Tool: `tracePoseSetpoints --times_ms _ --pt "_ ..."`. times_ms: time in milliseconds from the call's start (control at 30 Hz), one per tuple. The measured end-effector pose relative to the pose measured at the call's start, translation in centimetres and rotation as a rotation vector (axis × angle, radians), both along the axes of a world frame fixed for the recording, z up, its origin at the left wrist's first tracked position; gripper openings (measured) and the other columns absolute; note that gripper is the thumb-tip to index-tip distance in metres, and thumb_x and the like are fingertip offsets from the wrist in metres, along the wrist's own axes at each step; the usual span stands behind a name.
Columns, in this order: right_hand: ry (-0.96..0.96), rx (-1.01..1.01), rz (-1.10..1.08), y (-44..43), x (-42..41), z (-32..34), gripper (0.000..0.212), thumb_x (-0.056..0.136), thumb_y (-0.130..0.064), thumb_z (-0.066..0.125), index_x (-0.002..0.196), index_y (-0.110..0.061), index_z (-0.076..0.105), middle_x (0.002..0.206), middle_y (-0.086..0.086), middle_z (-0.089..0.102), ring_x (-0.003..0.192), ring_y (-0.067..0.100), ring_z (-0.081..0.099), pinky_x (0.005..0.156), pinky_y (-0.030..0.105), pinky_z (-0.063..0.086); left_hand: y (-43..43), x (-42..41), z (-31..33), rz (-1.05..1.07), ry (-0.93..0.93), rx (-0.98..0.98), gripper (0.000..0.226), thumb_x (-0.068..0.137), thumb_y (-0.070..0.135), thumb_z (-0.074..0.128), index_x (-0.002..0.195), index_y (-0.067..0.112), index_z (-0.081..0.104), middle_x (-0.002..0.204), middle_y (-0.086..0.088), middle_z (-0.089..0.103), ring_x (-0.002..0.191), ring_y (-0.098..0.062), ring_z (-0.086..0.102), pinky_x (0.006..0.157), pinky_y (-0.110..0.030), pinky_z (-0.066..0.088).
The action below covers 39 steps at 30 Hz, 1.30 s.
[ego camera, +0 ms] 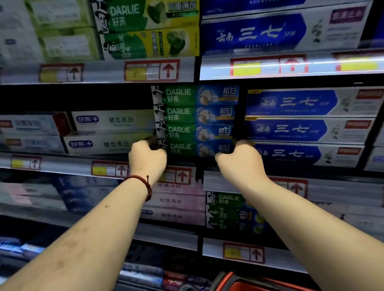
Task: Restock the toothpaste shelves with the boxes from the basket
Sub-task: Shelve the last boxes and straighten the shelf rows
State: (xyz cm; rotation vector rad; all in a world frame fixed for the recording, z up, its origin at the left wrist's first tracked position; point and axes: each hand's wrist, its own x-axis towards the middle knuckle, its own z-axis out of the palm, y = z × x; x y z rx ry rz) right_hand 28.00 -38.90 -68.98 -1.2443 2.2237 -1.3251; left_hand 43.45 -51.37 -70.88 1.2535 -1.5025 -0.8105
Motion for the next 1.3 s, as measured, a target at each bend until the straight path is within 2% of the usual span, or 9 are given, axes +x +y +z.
tracePoseSetpoints --times_ms 133,300,367,500,633,733,867,1100,1300 --pt "0.018 0.0 -0.017 0.0 0.0 -0.1 0.018 0.093 -0.023 0.062 0.096 -0.012 0.048 0.085 0.005 0.058 0.08 0.024 0.058 0.056 0.029 0.038 -0.1 -0.2 -0.4 -0.019 -0.013 -0.006 0.051 0.095 0.006 0.057 0.144 0.019 0.057 0.108 -0.011 0.073 0.053 -0.016 0.048 0.048 -0.022 0.035" --pt "0.023 -0.015 -0.008 0.0 0.0 0.0 0.016 0.093 -0.02 0.062 0.097 -0.011 0.05 0.085 0.003 0.058 0.074 0.017 0.054 0.052 0.024 0.038 0.2 -0.2 -0.2 -0.025 -0.009 -0.017 0.049 0.095 0.009 0.058 0.143 0.021 0.057 0.094 0.008 0.065 0.065 -0.01 0.055 0.056 -0.023 0.046" --pt "0.015 -0.044 0.015 0.0 0.2 0.2 0.027 0.093 -0.02 0.062 0.116 -0.01 0.051 0.094 0.002 0.06 0.083 0.021 0.057 0.057 0.027 0.042 0.4 -0.2 0.1 -0.02 0.0 -0.042 0.044 0.095 0.011 0.059 0.138 0.021 0.061 0.097 0.009 0.065 0.076 -0.011 0.058 0.066 -0.024 0.049" --pt "-0.05 -0.132 0.05 0.1 0.2 0.9 0.078 0.095 -0.02 0.061 0.159 -0.023 0.016 0.113 -0.001 0.056 0.094 0.022 0.061 0.074 0.031 0.049 0.0 0.0 1.2 0.027 0.036 -0.12 0.039 0.094 0.014 0.061 0.132 0.016 0.061 0.117 -0.005 0.064 0.102 -0.026 0.062 0.086 -0.032 0.05" --pt "-0.105 -0.171 0.028 -0.2 0.3 0.9 0.08 0.093 -0.021 0.062 0.16 -0.027 0.019 0.125 0.001 0.061 0.102 0.023 0.061 0.08 0.034 0.054 -0.1 -0.1 1.8 -0.038 0.083 -0.12 0.034 0.094 0.013 0.06 0.125 0.025 0.065 0.098 0.001 0.069 0.077 -0.021 0.059 0.069 -0.029 0.05" --pt "-0.152 -0.185 0.024 -0.1 0.3 0.9 0.076 0.094 -0.02 0.062 0.159 -0.031 0.022 0.097 -0.01 0.06 0.085 0.018 0.064 0.079 0.039 0.059 -0.3 -0.2 1.8 -0.049 0.103 -0.106 0.035 0.093 0.013 0.06 0.123 0.029 0.065 0.096 -0.002 0.071 0.063 -0.018 0.053 0.058 -0.024 0.042" --pt "-0.156 -0.216 0.009 -0.3 0.0 0.7 0.069 0.094 -0.019 0.063 0.153 -0.031 0.029 0.089 -0.015 0.055 0.077 0.005 0.057 0.072 0.032 0.053 -0.6 0.0 2.0 -0.04 0.105 -0.089 0.041 0.093 0.011 0.06 0.132 0.019 0.066 0.093 -0.002 0.071 0.061 -0.016 0.051 0.054 -0.022 0.041" --pt "-0.155 -0.212 0.004 -0.3 0.1 0.6 0.066 0.095 -0.02 0.061 0.151 -0.029 0.028 0.092 -0.01 0.059 0.081 0.012 0.059 0.073 0.032 0.05 -1.2 0.1 2.0 -0.065 0.061 -0.089 0.043 0.093 0.012 0.061 0.136 0.017 0.063 0.081 -0.001 0.065 0.056 -0.015 0.048 0.043 -0.019 0.039" --pt "-0.157 -0.198 0.001 -0.3 -0.3 0.7 0.07 0.096 -0.02 0.06 0.155 -0.029 0.023 0.084 -0.017 0.049 0.074 0.003 0.053 0.068 0.029 0.048 -1.1 0.1 2.1 -0.073 0.035 -0.105 0.045 0.095 0.013 0.06 0.139 0.02 0.061 0.108 -0.004 0.071 0.067 -0.014 0.058 0.053 -0.019 0.043"
